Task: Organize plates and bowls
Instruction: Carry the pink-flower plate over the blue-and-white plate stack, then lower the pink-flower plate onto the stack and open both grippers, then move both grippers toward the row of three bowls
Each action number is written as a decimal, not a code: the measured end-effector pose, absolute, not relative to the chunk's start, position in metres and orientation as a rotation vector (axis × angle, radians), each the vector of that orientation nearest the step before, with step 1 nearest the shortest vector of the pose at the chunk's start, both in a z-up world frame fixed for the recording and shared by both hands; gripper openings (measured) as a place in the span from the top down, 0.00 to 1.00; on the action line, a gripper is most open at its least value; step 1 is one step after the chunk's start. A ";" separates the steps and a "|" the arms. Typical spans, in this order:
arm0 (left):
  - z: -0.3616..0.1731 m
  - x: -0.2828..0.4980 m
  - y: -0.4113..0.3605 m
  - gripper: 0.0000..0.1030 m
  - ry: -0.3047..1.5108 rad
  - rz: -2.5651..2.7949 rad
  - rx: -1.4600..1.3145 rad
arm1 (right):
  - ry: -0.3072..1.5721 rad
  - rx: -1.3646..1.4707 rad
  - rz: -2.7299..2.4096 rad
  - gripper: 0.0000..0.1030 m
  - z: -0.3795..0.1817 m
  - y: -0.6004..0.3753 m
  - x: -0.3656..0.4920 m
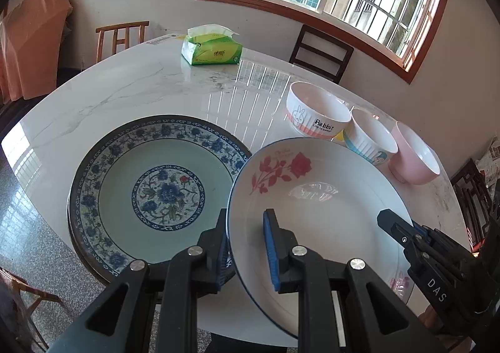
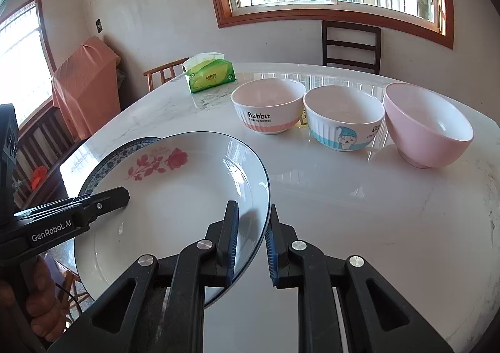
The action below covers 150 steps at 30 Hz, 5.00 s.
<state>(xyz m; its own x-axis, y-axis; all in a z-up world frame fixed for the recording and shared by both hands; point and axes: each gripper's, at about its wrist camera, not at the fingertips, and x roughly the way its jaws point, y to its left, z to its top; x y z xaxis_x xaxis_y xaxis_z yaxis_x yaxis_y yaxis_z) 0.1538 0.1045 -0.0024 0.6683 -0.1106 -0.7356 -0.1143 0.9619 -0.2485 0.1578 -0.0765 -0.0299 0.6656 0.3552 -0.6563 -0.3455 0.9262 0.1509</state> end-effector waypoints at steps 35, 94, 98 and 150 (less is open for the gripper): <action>-0.024 0.161 0.229 0.80 0.832 0.198 -0.394 | 0.769 -0.102 0.579 0.83 -0.056 0.051 0.194; -0.016 0.135 0.191 0.77 0.697 0.127 -0.309 | 0.523 -0.229 0.236 0.57 -0.027 0.018 0.166; -0.013 0.137 0.165 0.74 0.706 0.066 -0.291 | 0.508 -0.191 0.132 0.50 -0.016 -0.021 0.166; -0.003 0.197 -0.042 0.74 0.841 -0.285 -0.116 | 0.646 0.046 -0.066 0.40 -0.046 -0.205 0.180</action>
